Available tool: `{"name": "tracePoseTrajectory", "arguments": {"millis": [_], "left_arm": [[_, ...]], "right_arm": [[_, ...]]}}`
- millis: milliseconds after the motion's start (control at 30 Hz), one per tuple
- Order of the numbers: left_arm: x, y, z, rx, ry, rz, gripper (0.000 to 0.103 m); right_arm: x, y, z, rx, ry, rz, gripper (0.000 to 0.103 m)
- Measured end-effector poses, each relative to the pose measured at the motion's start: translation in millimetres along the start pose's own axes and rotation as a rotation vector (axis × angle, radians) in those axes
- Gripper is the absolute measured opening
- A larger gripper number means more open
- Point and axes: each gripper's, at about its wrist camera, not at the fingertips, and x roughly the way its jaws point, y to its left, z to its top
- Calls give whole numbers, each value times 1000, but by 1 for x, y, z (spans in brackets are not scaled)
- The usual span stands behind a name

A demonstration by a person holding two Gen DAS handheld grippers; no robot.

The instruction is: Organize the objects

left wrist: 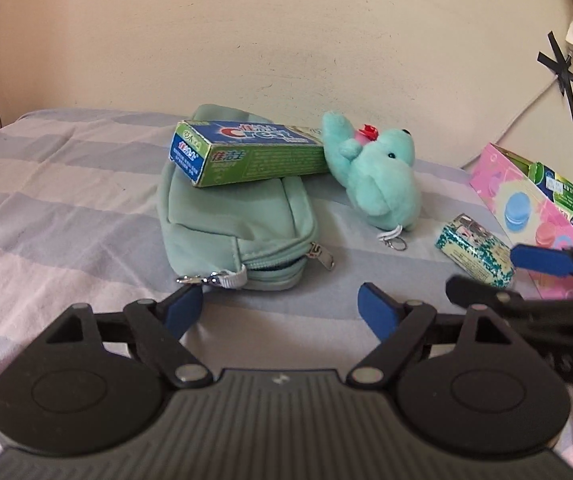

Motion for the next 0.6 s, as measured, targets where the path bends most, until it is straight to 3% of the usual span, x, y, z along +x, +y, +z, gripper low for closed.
{"name": "tracePoseTrajectory", "arguments": {"millis": [167,300,367,600], "left_arm": [[0,-7,-3,45,2,16,87],[1,-7,-3,48,5,10,89],[3,-7,-2,50,7,6,91],[2,-8,-3,56,9,-21,93]], "right_arm": [[56,-21,26,42,68,-86,77],[76,-46,25,186,108,-21,79],[70,-46,19,172,88,-11,66],[10,-15,-24,62,40,113,64]]}}
